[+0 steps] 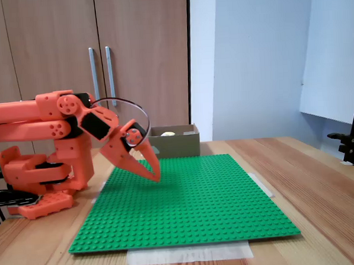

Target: Pick the ball and put it in the box.

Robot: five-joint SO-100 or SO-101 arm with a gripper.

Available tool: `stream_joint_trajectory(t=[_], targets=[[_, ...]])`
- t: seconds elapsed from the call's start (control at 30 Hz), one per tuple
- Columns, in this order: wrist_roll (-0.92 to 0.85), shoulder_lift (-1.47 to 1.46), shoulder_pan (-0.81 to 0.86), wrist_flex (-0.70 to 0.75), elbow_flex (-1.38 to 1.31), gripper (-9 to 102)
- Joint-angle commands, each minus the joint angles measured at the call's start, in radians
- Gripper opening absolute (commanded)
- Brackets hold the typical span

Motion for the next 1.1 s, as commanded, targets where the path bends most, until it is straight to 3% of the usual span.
stream_joint_trajectory(t=[0.0, 1.07], targets=[[-0.005, 0.009, 0.003, 0.005, 0.012, -1], [-0.012, 0.009, 0.006, 0.005, 0.012, -1]])
